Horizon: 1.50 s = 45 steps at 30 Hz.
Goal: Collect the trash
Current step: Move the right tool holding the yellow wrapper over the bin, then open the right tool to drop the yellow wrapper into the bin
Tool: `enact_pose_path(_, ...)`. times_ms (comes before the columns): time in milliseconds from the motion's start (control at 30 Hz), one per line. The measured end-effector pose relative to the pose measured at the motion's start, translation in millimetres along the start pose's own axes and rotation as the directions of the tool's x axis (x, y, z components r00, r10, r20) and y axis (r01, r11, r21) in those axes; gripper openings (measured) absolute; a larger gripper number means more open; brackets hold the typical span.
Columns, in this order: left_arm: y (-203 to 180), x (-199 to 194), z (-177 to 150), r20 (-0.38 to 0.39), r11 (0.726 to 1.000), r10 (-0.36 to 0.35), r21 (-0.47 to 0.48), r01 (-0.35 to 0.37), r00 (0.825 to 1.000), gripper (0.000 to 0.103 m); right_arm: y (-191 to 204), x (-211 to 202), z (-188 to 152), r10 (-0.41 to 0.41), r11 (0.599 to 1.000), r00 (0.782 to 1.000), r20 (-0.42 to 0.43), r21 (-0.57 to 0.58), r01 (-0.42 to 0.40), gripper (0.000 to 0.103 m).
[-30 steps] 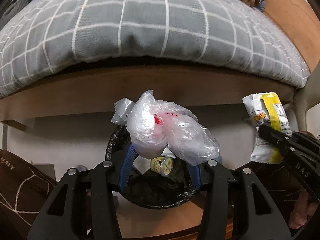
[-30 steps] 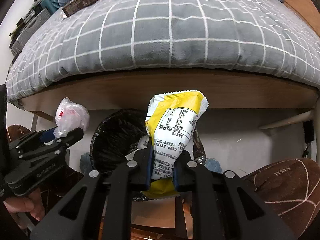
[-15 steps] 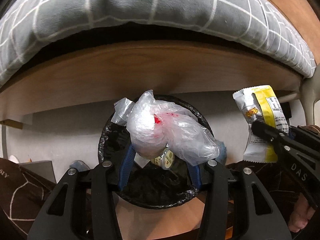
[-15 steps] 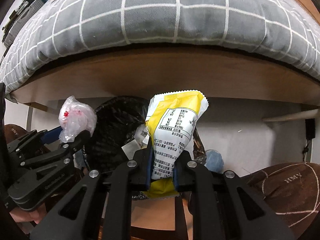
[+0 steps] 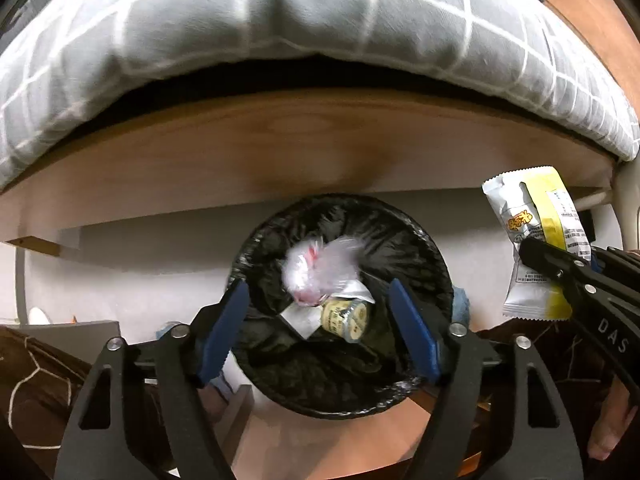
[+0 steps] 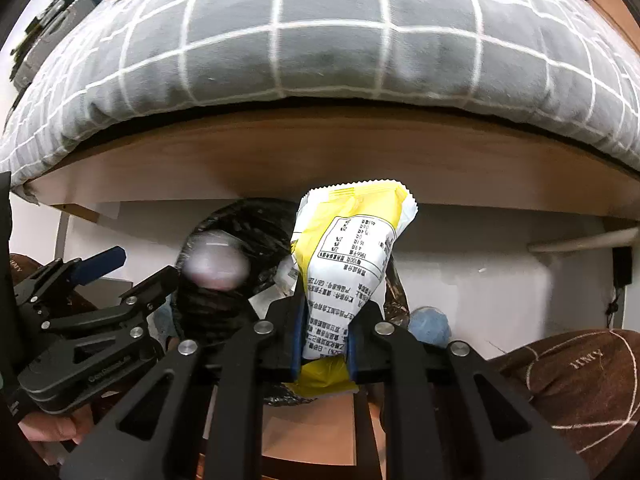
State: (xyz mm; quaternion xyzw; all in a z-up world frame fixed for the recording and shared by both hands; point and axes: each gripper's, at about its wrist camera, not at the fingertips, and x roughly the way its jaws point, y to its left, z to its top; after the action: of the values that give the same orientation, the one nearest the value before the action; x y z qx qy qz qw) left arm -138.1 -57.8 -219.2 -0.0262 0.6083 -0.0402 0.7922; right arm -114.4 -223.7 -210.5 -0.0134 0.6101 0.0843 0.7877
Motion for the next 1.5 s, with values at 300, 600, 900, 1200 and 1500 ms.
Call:
enact_pose_path(300, 41.1, -21.1, -7.2, 0.044, 0.997, 0.012, -0.082, -0.008, 0.999, 0.090, 23.7, -5.1, -2.0, 0.013, 0.999, 1.000, 0.012, -0.045, -0.012, 0.015)
enact_pose_path(600, 76.5, -36.2, -15.6, 0.073, 0.991, 0.049, -0.126, -0.039, 0.996, 0.097, 57.0, -3.6, 0.5, 0.025, 0.995, 1.000, 0.003, -0.100, -0.024, 0.015)
enact_pose_path(900, 97.4, -36.4, -11.5, 0.085, 0.987, 0.091, -0.141, -0.078, 0.992, 0.097, 82.1, 1.4, -5.0, 0.020, 0.989, 1.000, -0.005, -0.144, -0.021, 0.016)
enact_pose_path(1200, 101.8, -34.8, -10.7, 0.082, 0.986, 0.099, -0.144, -0.086, 0.992, 0.097, 86.3, 9.6, -4.6, 0.003, 0.990, 1.000, -0.015, -0.142, -0.005, 0.026)
enact_pose_path(1500, 106.9, -34.5, -11.8, 0.077, 0.982, 0.097, -0.167, -0.083, 0.992, 0.097, 80.6, 18.7, -10.7, -0.003, 0.992, 1.000, -0.018, -0.127, 0.001, 0.057)
